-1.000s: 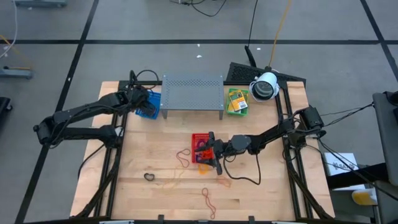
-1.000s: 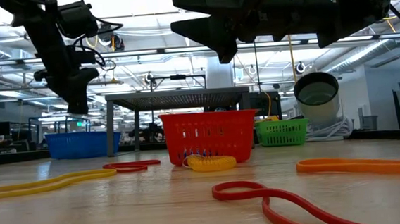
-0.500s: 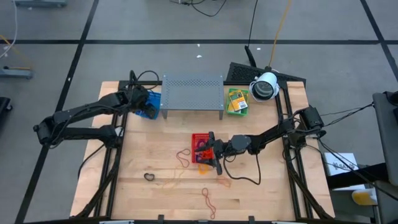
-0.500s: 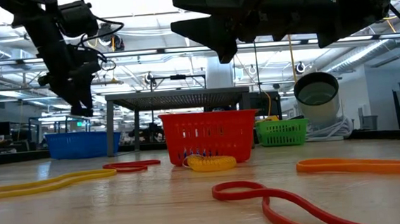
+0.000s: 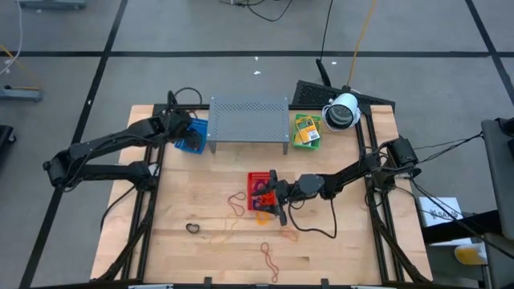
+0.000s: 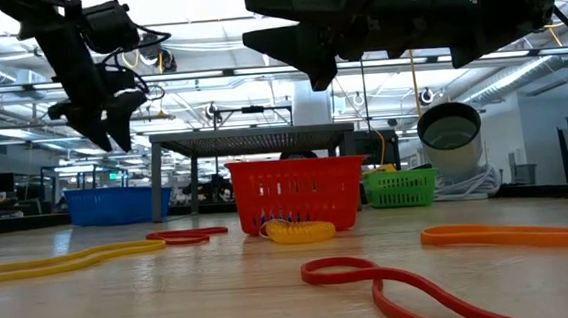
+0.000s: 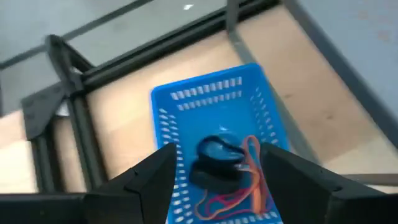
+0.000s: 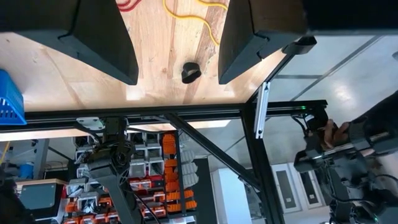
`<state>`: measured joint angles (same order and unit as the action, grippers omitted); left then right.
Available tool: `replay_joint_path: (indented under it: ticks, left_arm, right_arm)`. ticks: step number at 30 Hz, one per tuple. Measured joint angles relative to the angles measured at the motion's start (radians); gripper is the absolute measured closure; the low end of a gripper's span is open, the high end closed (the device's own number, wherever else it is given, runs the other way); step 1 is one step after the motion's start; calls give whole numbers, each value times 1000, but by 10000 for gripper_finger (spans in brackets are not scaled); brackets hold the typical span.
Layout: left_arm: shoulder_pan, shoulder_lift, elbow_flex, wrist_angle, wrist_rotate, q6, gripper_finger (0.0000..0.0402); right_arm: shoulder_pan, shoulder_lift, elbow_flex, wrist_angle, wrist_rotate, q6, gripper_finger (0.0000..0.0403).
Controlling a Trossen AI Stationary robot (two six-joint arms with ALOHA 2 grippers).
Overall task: Pick & Place Office Desk Supplies
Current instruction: Put the yellow spring keychain into the red basket
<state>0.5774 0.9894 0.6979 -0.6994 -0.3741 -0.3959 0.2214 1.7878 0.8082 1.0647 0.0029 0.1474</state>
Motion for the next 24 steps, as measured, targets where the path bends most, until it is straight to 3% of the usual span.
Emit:
replay_joint_path:
  ticks: [5,11,14,18,24]
  left_arm:
    - [-4,0,0,9,90,49,160]
    - [-75,-10,0,20,430,121,160]
    - [-179,-9,0,11,529,104,160]
    - [-365,-9,0,24,518,33,160]
    - [-685,-9,0,196,386,-71,160]
  right_arm:
    - [0,0,0,-2,-1,-2,190]
    - [2,0,0,-27,-24,-15,190]
    - [10,0,0,-26,-57,-29,190]
    - [29,-12,14,-110,-59,-61,190]
    - [91,-53,169,-504,15,-162,190]
